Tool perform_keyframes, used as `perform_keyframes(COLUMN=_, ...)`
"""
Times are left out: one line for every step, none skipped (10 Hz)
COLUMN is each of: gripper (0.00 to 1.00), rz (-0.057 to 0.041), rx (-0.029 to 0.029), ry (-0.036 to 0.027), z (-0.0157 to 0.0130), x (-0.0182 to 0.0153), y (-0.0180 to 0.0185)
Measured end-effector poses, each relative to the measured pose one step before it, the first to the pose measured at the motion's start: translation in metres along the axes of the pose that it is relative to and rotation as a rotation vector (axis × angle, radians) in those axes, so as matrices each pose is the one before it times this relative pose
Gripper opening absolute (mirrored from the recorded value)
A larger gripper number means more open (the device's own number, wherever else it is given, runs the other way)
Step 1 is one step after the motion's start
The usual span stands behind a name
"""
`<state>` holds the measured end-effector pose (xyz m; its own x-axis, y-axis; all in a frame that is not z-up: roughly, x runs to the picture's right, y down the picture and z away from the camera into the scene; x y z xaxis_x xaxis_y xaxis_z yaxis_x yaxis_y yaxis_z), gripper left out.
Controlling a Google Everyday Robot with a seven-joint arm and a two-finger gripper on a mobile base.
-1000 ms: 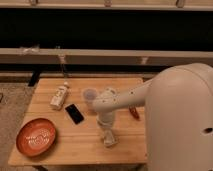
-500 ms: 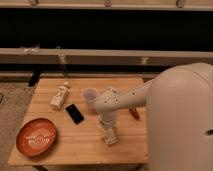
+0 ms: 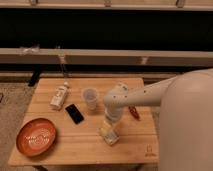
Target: Wipe the white sponge on the table
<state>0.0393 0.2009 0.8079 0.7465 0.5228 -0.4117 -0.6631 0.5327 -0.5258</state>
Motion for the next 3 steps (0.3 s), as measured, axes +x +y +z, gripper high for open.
perform_keyframes(gripper=0.8, rz=-0.01975, rx=-0.01929, ry=0.0003, z=-0.00436, x=-0.00126, y=-0.00402)
perform_keyframes(gripper=0.8, rz=-0.0072, rx=-0.00939, ry=-0.00031, z=-0.00196, x=0.00016, y=-0.00228)
perform_keyframes(gripper=0.8, rz=-0.00523, rx=-0.00764, ry=-0.0008, z=-0.00162, x=0.00069, y=-0.00227)
